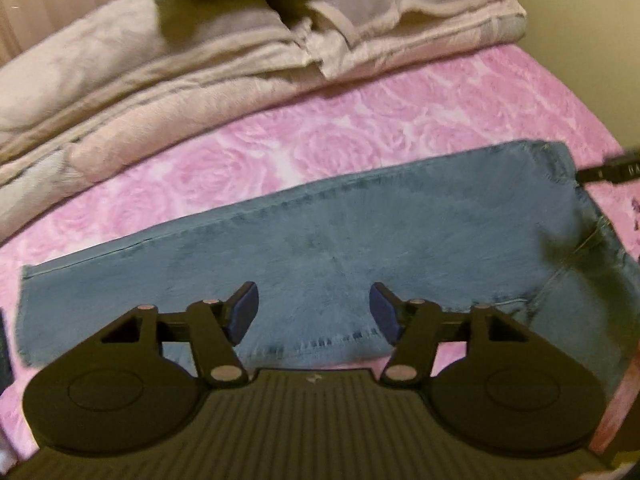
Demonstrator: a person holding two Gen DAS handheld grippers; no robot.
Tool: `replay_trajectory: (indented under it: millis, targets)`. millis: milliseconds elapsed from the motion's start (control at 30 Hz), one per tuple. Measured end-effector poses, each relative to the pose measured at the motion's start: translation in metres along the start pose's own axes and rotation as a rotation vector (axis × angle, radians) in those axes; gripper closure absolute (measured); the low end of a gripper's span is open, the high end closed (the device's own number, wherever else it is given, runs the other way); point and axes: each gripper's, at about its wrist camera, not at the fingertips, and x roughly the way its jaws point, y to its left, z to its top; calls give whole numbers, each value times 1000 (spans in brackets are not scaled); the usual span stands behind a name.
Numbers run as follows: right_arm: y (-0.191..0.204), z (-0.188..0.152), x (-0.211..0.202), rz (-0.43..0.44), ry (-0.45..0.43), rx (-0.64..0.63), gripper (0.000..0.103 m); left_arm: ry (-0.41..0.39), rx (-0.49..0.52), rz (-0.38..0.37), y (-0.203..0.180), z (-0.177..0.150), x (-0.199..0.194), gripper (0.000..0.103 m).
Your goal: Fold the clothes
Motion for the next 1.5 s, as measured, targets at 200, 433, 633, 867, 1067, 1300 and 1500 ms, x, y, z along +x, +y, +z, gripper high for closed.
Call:
replay_trajectory:
  millis: [200, 433, 633, 867, 1067, 1300, 1500]
  targets:
    - [-12, 33, 65, 125, -40, -274, 1, -12, 133, -50, 18, 18, 83, 53]
    - [-34, 73, 128, 277, 23, -466, 2, -7, 254, -146, 54, 51, 141, 53]
    - [-36, 94, 167, 401, 166, -589, 13, 40, 367, -164, 84, 70, 170, 52]
    - [-47, 92, 192, 461, 308, -651, 18, 128, 390, -299, 118, 79, 192, 47]
    - [-53, 98, 190, 482, 349, -565, 89, 151, 482, -322, 104, 77, 188, 88]
    - [-34, 73, 120, 382, 144, -644, 94, 39, 555, -170, 75, 51, 133, 100]
    - [-10, 14, -2, 323, -74, -696, 94, -74, 444, -83, 44, -12, 23, 100]
